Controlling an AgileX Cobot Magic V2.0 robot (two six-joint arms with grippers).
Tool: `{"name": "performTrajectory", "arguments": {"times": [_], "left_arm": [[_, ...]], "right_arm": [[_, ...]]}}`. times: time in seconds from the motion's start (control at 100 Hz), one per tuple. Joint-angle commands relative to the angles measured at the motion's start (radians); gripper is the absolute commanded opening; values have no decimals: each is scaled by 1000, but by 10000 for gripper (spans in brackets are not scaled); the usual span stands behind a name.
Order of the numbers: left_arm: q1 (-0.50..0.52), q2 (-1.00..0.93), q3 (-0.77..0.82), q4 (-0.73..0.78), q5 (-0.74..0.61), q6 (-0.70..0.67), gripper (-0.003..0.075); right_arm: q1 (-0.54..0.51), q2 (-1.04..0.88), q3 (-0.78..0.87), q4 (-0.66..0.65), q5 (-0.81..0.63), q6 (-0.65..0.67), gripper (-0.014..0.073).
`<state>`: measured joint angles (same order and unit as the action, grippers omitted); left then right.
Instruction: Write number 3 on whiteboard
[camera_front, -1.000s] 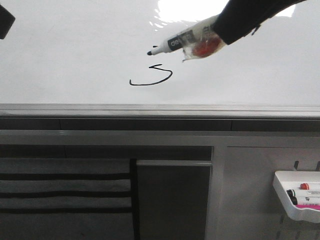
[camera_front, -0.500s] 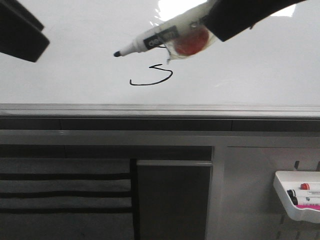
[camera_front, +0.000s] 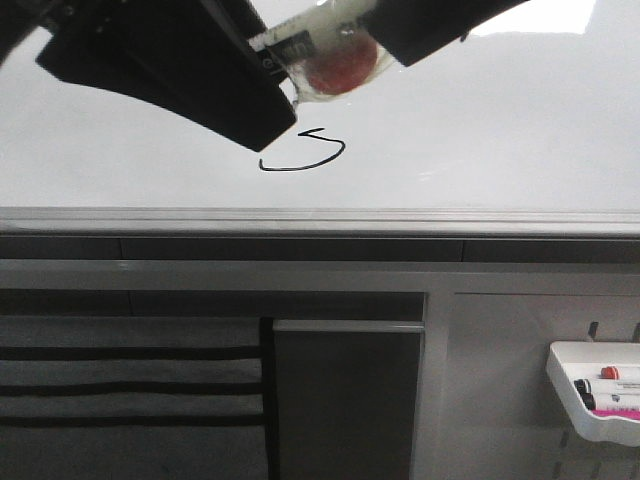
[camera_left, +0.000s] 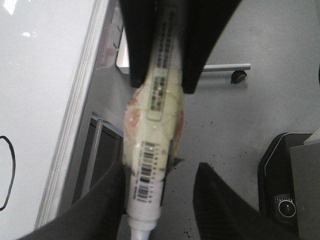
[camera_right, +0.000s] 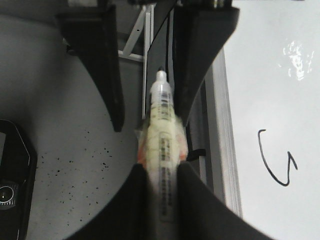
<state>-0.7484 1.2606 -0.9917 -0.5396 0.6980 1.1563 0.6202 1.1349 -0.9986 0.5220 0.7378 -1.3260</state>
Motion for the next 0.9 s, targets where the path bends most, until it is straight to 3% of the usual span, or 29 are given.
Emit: {"name": "performTrajectory", "arguments": {"times": [0.0,0.54,0.78,0.89], "left_arm": [[-8,-12,-42,-21,-34,0,294],[-8,-27,-66,-21,-6,0,288],[-8,-27,-66,-1,0,0,72],[-8,-27,-66,-1,1,0,10]], "right_arm": [[1,-22,-25,32,-49,-14,40],[1,-22,-25,30,-51,-14,40],[1,-22,-25,32,-51,-14,40],[1,-22,-25,32,-63,-14,40]]}}
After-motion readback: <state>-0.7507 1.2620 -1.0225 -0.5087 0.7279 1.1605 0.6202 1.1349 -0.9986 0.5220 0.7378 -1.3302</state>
